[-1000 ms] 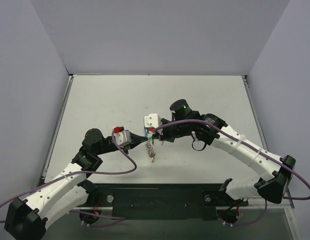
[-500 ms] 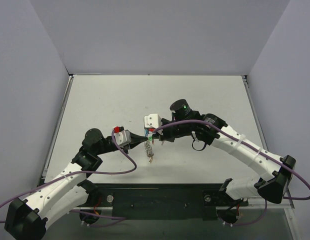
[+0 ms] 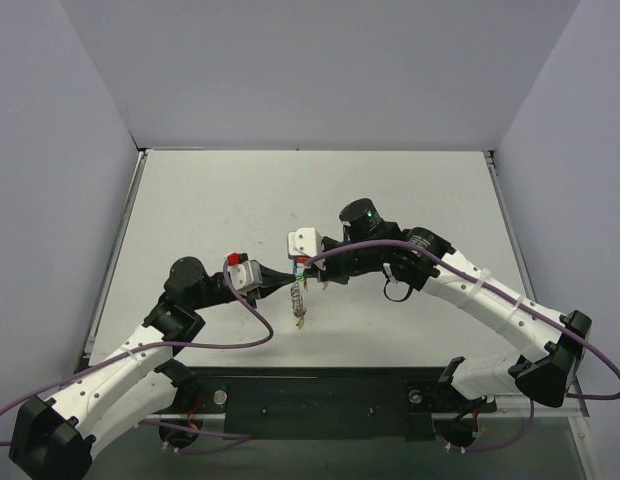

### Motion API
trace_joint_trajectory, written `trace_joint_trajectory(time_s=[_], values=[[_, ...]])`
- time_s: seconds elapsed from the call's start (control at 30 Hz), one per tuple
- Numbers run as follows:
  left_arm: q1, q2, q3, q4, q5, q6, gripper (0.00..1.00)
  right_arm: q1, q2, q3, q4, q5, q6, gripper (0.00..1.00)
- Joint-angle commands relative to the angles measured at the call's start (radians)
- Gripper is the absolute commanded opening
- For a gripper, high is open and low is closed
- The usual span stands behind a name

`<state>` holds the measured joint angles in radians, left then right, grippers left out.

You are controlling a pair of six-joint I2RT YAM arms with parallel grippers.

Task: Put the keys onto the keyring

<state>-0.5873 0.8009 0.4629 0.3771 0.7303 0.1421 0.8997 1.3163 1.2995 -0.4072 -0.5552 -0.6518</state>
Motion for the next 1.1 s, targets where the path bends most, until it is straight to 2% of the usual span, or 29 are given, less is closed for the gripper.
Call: trace_joint_trajectory(time_s=[0.0,1.07], values=[[0.003,-0.005,0.036,0.075,0.018,-0.009,0.00,0.010,-0.015,0.004,0.038,-0.012,0.014,0.00],[0.003,-0.002,0.040,0.046,-0.014,0.013,0.00,0.004,-0.025,0.004,0.061,0.001,0.047,0.00]])
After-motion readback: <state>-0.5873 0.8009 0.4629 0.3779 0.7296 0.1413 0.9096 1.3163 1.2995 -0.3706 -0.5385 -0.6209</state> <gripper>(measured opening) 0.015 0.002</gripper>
